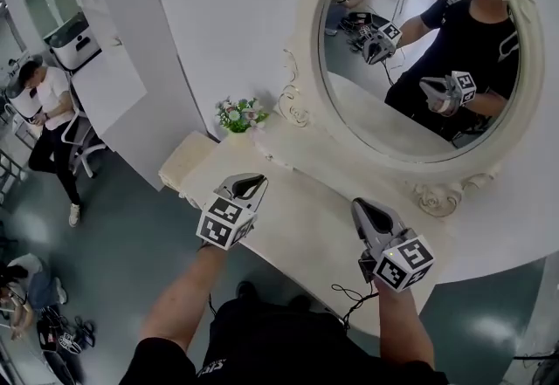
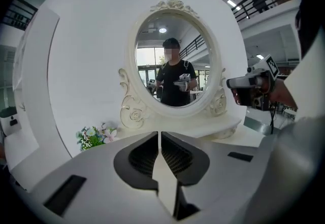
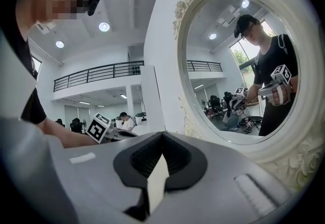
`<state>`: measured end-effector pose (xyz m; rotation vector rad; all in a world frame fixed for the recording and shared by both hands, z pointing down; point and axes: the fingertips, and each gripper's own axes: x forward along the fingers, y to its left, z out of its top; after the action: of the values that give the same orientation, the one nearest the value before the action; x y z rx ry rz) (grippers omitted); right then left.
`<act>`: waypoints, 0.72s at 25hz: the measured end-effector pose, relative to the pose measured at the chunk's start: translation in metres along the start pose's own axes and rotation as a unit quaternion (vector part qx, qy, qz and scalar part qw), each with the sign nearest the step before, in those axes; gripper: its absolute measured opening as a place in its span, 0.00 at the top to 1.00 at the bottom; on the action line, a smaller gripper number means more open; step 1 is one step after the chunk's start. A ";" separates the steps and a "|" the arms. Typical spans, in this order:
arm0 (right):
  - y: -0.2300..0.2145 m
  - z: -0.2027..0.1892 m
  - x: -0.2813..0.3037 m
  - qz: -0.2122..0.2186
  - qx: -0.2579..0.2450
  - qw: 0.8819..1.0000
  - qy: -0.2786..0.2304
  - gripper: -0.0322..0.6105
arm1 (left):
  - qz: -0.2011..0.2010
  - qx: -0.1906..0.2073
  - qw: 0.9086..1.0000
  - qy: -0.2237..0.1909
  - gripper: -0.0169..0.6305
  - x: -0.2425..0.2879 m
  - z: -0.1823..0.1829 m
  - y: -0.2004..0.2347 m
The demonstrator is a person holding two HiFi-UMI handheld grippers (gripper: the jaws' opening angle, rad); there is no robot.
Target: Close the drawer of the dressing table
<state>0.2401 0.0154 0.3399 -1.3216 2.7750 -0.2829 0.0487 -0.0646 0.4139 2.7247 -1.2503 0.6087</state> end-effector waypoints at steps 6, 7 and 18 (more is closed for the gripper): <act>0.018 0.027 0.007 0.002 -0.020 0.999 -0.025 0.94 | -0.020 -0.052 0.996 -0.070 0.97 -0.047 0.038 -0.002; 0.023 0.032 0.009 0.004 -0.026 0.999 -0.027 0.94 | -0.019 -0.056 0.994 -0.087 0.97 -0.057 0.047 0.000; 0.038 0.050 0.023 -0.024 -0.073 0.996 -0.041 0.94 | 0.002 -0.034 0.988 -0.150 0.97 -0.103 0.088 0.038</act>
<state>0.2033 0.0140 0.2845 -1.3983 2.7437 -0.0272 -0.0117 -0.0371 0.2897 2.8329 -1.3067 0.1529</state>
